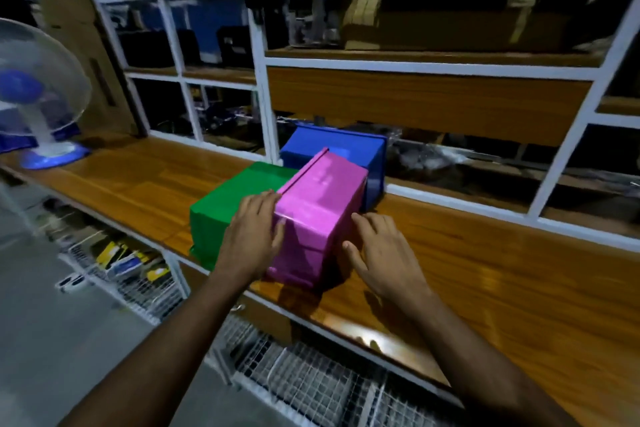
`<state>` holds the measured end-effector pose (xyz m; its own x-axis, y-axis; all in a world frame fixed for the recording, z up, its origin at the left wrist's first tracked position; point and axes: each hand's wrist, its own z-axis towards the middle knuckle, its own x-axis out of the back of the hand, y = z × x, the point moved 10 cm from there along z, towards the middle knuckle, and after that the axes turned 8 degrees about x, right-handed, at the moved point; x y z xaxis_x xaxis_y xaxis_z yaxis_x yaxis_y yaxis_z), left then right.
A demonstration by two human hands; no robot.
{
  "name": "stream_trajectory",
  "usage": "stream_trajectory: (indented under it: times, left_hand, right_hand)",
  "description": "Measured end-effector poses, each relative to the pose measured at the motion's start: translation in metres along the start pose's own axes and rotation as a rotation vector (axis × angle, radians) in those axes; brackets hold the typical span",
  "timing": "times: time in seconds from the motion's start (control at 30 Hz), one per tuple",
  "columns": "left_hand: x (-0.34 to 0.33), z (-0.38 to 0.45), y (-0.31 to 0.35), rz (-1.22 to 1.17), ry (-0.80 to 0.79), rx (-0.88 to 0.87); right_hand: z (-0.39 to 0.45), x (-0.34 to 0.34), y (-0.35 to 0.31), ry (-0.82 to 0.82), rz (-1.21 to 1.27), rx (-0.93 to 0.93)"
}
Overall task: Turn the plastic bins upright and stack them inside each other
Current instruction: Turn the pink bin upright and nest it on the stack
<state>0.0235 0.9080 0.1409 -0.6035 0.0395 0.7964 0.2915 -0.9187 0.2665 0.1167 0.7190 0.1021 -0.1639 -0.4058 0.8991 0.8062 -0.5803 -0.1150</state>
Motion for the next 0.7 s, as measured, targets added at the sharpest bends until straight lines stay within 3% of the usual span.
stream_trajectory:
  times: [0.07, 0.13, 0.23, 0.37, 0.5, 0.7]
  left_hand:
    - [-0.009, 0.035, -0.011, -0.061, 0.001, -0.021]
    - [-0.028, 0.065, -0.024, -0.174, -0.098, 0.025]
    - [-0.073, 0.096, -0.055, -0.51, -0.356, 0.266]
    - [-0.11, 0.096, -0.062, -0.905, -0.556, 0.508]
    - [-0.116, 0.088, -0.02, -1.216, -0.71, 0.502]
    - [-0.126, 0.071, 0.039, -1.25, -0.904, 0.381]
  right_hand:
    - [0.021, 0.004, -0.004, 0.043, -0.006, -0.034]
    - [0.04, 0.003, -0.007, 0.054, -0.004, -0.061]
    - [0.071, -0.009, -0.01, 0.032, 0.087, -0.125]
    - [0.104, -0.015, -0.007, 0.114, 0.25, -0.23]
    - [0.137, -0.023, 0.009, 0.108, 0.354, -0.426]
    - [0.128, -0.018, 0.055, 0.03, 0.37, -0.657]
